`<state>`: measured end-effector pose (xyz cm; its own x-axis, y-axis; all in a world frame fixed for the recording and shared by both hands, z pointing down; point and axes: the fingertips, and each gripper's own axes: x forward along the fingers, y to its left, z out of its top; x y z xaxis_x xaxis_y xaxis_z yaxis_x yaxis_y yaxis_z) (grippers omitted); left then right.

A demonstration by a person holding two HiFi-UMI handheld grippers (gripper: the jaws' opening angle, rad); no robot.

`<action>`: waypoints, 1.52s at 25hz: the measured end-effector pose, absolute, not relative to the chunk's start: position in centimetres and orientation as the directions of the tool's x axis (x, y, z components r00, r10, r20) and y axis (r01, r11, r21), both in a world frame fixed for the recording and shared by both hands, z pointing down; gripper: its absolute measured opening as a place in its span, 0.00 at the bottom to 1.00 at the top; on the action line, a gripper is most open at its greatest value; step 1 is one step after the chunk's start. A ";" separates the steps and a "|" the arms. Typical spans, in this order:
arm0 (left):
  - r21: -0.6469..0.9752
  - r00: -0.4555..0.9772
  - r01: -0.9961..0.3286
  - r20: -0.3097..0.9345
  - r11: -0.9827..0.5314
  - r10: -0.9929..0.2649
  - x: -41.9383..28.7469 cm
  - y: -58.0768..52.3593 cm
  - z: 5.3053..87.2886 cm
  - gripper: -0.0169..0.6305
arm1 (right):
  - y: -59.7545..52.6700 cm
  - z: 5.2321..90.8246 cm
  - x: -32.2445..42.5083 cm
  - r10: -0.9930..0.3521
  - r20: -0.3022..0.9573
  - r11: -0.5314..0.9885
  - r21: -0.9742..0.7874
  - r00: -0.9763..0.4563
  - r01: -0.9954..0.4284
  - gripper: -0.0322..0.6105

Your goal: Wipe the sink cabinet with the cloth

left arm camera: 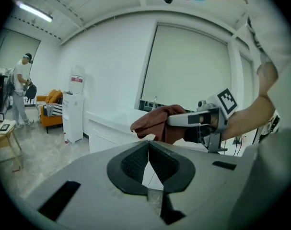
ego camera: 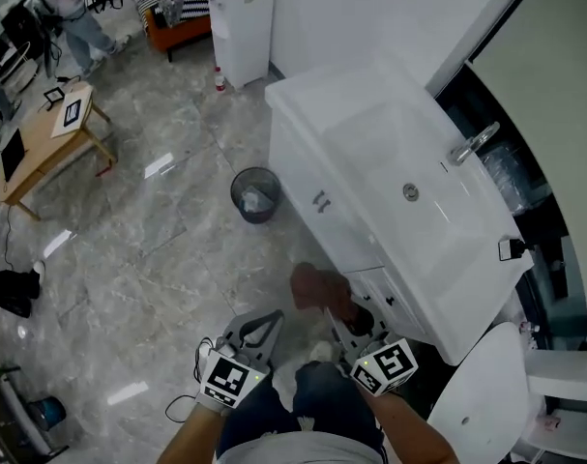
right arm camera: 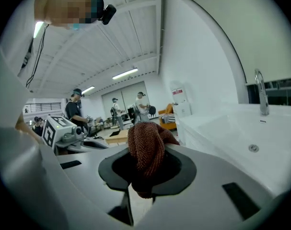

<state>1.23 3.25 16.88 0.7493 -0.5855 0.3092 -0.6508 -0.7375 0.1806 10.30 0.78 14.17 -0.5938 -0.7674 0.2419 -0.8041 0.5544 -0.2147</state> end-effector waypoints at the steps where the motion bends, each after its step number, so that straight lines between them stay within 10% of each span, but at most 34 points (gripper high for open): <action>1: 0.175 0.747 -0.654 0.305 -0.736 -0.591 0.9 3.1 16.0 0.04 | 0.6 12.8 10.0 -0.765 0.226 0.570 -0.197 -0.603 -0.798 0.17; 38: 0.098 0.686 -0.727 0.117 -0.679 -0.718 0.4 5.2 -4.2 0.04 | 4.0 -6.0 9.4 -0.731 0.008 0.680 -0.086 -0.683 -0.728 0.17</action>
<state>0.43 5.16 -4.18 0.6864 -0.7177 0.1171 -0.7271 -0.6795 0.0980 9.43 4.01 -6.00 -0.6827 -0.7306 0.0081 -0.7284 0.6797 -0.0859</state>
